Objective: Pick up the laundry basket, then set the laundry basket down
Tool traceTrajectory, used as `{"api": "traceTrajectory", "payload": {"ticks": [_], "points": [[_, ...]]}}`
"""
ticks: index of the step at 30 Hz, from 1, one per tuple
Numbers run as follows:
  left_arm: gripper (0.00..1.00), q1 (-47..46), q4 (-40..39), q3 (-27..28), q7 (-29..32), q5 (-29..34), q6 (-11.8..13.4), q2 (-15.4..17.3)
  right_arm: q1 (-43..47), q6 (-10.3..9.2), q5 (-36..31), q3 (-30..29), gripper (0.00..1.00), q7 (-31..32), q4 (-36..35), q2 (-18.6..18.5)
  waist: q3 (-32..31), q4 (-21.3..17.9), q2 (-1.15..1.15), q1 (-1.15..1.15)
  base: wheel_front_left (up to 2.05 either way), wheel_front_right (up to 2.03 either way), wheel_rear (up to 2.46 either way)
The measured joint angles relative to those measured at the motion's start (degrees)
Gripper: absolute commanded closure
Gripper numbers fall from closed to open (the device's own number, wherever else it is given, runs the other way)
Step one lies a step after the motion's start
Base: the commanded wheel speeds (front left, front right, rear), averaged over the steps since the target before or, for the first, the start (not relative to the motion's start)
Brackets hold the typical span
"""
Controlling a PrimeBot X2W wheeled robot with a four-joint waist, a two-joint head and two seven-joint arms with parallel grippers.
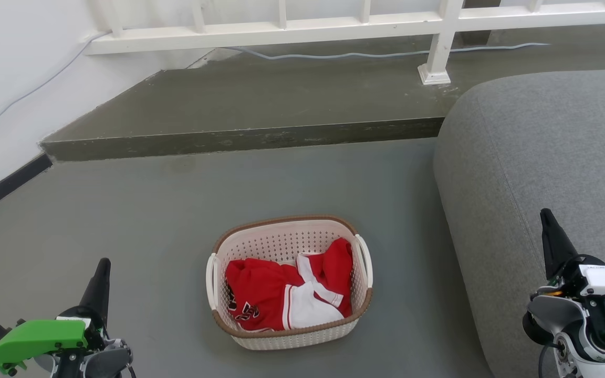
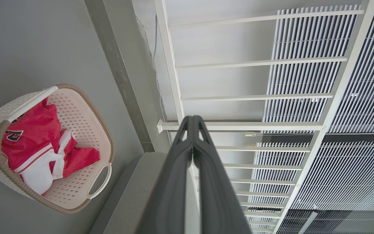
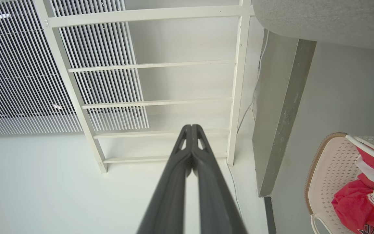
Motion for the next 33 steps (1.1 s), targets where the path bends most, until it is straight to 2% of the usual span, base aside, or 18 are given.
{"api": "traceTrajectory", "payload": {"ticks": [33], "points": [[1.0,0.0,0.1,0.2,0.0,0.0,-0.4,0.0,-0.1,0.01,0.0,-0.2,1.0,0.4,0.4,0.0,0.0,0.0,0.0,0.0,0.0,0.0,0.0]]}}
